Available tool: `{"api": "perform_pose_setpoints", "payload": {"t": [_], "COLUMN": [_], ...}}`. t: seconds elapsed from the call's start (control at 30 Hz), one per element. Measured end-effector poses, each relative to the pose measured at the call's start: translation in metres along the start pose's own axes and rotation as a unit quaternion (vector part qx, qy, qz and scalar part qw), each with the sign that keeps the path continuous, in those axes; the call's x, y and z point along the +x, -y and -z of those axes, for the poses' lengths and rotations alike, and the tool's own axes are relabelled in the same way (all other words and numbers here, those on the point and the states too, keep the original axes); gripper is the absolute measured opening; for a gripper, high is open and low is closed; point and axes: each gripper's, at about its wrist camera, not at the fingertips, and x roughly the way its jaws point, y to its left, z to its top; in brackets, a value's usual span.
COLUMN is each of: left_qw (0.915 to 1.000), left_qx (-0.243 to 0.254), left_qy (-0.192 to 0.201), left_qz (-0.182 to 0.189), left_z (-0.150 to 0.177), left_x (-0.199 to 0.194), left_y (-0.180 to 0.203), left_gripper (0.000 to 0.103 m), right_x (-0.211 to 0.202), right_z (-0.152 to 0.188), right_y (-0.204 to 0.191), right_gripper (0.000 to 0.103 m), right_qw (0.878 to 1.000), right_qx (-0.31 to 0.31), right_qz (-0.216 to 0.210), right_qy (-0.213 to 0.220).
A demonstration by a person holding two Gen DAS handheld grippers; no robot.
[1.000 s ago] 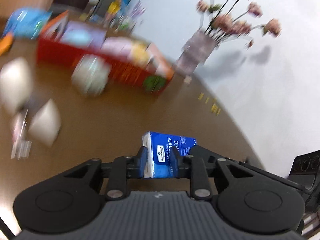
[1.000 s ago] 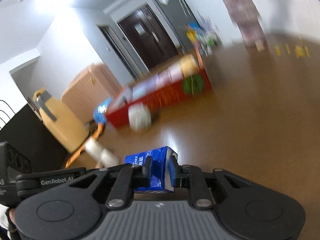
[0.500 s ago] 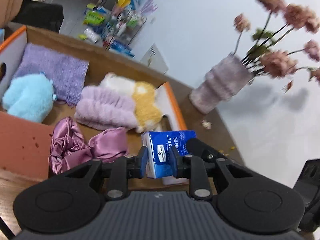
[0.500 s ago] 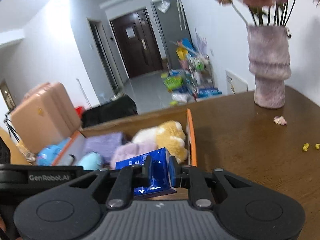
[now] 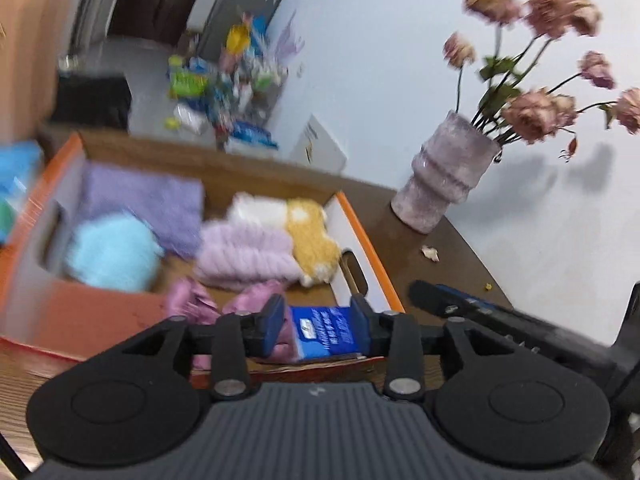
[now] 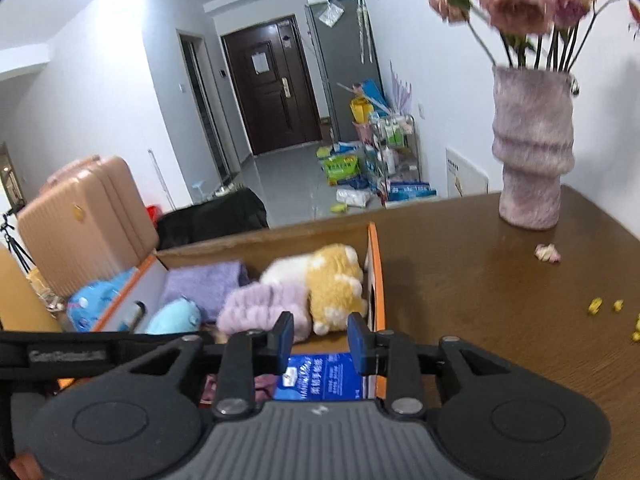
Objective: Organize soft objects
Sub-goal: 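Carry the blue tissue box with the left tool and release it in the box, then move both open tools back toward the snack packet and white sponge wedge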
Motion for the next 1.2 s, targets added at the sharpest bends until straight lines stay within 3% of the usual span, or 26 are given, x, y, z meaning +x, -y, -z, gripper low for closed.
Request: {"api": "perform_pose_setpoints", "payload": {"t": [0.07,0.13,0.17,0.2,0.23,0.27,0.33,0.5,0.57,0.67,0.8,0.87,0.97,1.1,1.2], "left_qw": [0.9989,0.9951,0.9923,0.9886,0.9855,0.9813,0.9746,0.9596,0.9576,0.9560,0.9463,0.9482,0.9595,0.9575,0.9605], "left_qx": [0.031,0.063,0.079,0.093,0.098,0.104,0.113,0.139,0.134,0.128,0.135,0.123,0.107,0.118,0.110], "left_qy": [0.026,0.051,0.064,0.080,0.093,0.107,0.125,0.174,0.185,0.186,0.191,0.187,0.156,0.148,0.155], "left_qz": [-0.023,-0.057,-0.071,-0.088,-0.103,-0.122,-0.148,-0.172,-0.176,-0.187,-0.223,-0.225,-0.208,-0.217,-0.204], "left_z": [0.005,0.017,0.024,0.034,0.040,0.047,0.057,0.092,0.117,0.159,0.220,0.246,0.264,0.263,0.258], "left_x": [-0.035,-0.070,-0.086,-0.104,-0.115,-0.128,-0.149,-0.199,-0.219,-0.242,-0.271,-0.285,-0.292,-0.283,-0.281], "left_y": [0.004,0.006,0.006,0.004,0.003,0.002,0.003,0.008,0.004,-0.001,0.002,0.003,-0.002,-0.005,-0.011], "left_gripper": [0.046,0.058,0.064,0.075,0.083,0.084,0.087,0.098,0.101,0.102,0.103,0.103,0.103,0.103,0.103], "right_x": [-0.023,-0.048,-0.061,-0.075,-0.085,-0.097,-0.115,-0.153,-0.170,-0.196,-0.225,-0.239,-0.248,-0.246,-0.244], "right_z": [-0.001,0.001,0.004,0.007,0.011,0.016,0.024,0.056,0.081,0.125,0.184,0.213,0.236,0.237,0.231], "right_y": [-0.002,-0.004,-0.006,-0.008,-0.010,-0.013,-0.022,-0.049,-0.057,-0.068,-0.083,-0.089,-0.097,-0.108,-0.115], "right_gripper": [0.034,0.038,0.045,0.050,0.062,0.075,0.090,0.090,0.090,0.091,0.091,0.091,0.091,0.090,0.089], "right_qw": [1.000,1.000,0.999,0.998,0.998,0.997,0.995,0.987,0.985,0.985,0.990,0.993,0.994,0.992,0.991], "right_qx": [-0.007,-0.019,-0.028,-0.037,-0.040,-0.038,-0.038,-0.079,-0.090,-0.090,-0.077,-0.062,-0.067,-0.097,-0.103], "right_qz": [-0.004,-0.006,-0.005,-0.006,-0.007,-0.006,0.001,0.019,0.021,0.006,-0.012,-0.038,-0.050,-0.050,-0.054], "right_qy": [0.011,0.024,0.033,0.042,0.051,0.065,0.095,0.141,0.147,0.146,0.116,0.096,0.067,0.064,0.072]}}
